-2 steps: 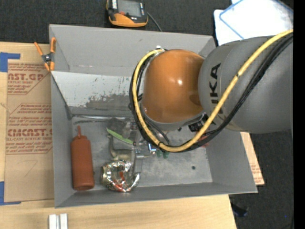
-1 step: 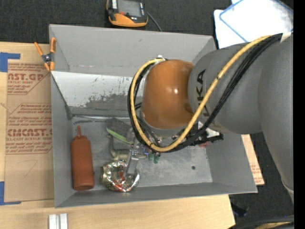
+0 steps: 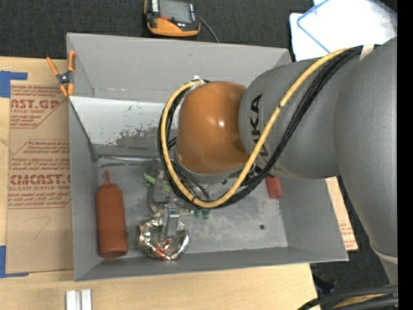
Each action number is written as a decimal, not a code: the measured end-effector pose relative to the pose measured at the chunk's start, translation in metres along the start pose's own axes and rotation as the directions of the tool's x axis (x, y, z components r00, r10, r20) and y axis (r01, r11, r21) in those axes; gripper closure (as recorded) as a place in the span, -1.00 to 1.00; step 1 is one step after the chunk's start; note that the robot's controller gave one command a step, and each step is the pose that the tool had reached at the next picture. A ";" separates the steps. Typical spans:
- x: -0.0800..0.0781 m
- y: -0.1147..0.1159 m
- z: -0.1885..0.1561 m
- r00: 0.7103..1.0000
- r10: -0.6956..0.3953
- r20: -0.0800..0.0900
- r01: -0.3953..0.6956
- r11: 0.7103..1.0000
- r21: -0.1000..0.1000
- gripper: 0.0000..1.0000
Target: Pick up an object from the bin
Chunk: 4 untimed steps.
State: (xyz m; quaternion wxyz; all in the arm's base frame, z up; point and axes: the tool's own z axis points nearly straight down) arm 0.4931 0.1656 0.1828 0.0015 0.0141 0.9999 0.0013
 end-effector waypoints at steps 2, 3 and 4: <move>0.000 -0.007 0.072 0.995 0.101 -0.001 -0.101 0.995 0.002 -1.00; 0.008 0.004 0.098 0.990 -0.138 0.000 0.138 0.990 0.001 -1.00; 0.007 -0.001 0.111 1.000 0.029 0.005 -0.029 1.000 -0.001 -1.00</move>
Offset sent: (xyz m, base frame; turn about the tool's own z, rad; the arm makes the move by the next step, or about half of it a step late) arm 0.0001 -0.0049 -0.0962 -0.1834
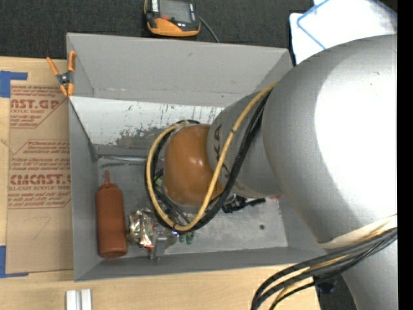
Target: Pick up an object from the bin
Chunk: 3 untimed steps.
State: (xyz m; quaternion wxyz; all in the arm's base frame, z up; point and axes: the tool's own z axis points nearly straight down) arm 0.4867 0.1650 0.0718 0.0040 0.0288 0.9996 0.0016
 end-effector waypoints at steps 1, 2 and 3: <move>-0.002 0.021 0.001 0.981 -0.195 -0.011 0.195 0.981 0.006 1.00; -0.002 0.021 0.001 0.981 -0.195 -0.010 0.195 0.981 0.006 1.00; -0.002 0.019 0.000 0.979 -0.203 -0.007 0.203 0.979 0.003 1.00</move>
Offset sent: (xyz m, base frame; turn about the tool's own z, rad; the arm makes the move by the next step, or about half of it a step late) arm 0.0000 0.0000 0.0000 0.0000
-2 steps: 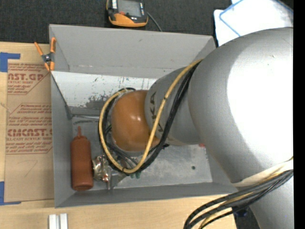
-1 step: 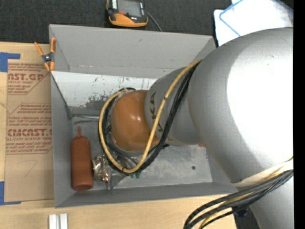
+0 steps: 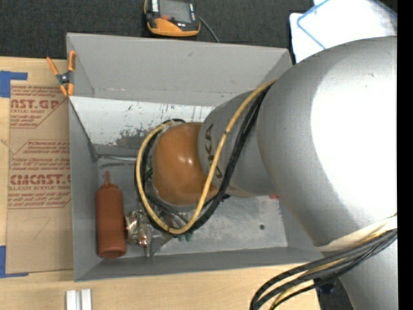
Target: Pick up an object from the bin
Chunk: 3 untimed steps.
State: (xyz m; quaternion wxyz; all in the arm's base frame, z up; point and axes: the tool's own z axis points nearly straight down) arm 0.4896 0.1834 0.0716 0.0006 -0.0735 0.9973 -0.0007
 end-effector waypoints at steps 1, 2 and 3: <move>-0.004 0.008 -0.005 0.998 -0.060 -0.007 0.060 0.998 0.010 1.00; -0.008 0.008 -0.007 0.986 -0.169 -0.004 0.169 0.986 0.012 1.00; 0.003 -0.048 -0.081 0.905 -0.426 -0.003 0.426 0.904 0.014 1.00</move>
Offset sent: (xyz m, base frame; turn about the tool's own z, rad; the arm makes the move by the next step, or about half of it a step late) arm 0.0095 -0.0326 0.0023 -0.2144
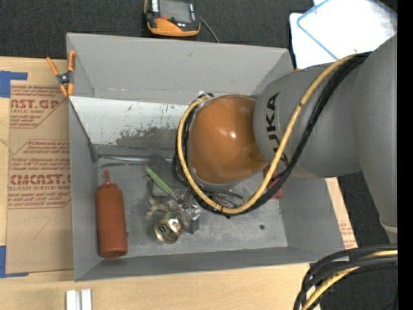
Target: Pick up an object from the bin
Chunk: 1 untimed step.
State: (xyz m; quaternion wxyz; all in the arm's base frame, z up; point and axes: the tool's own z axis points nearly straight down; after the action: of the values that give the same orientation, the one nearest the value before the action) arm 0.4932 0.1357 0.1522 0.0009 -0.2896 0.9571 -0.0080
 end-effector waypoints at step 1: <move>-0.005 0.009 -0.008 0.998 0.057 -0.005 -0.057 0.998 -0.007 1.00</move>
Offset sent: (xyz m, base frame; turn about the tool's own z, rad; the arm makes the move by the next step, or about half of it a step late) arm 0.0073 0.0011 0.0423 -0.0886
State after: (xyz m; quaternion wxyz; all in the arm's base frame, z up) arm 0.4919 0.1460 0.1598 -0.0022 -0.2619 0.9651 -0.0052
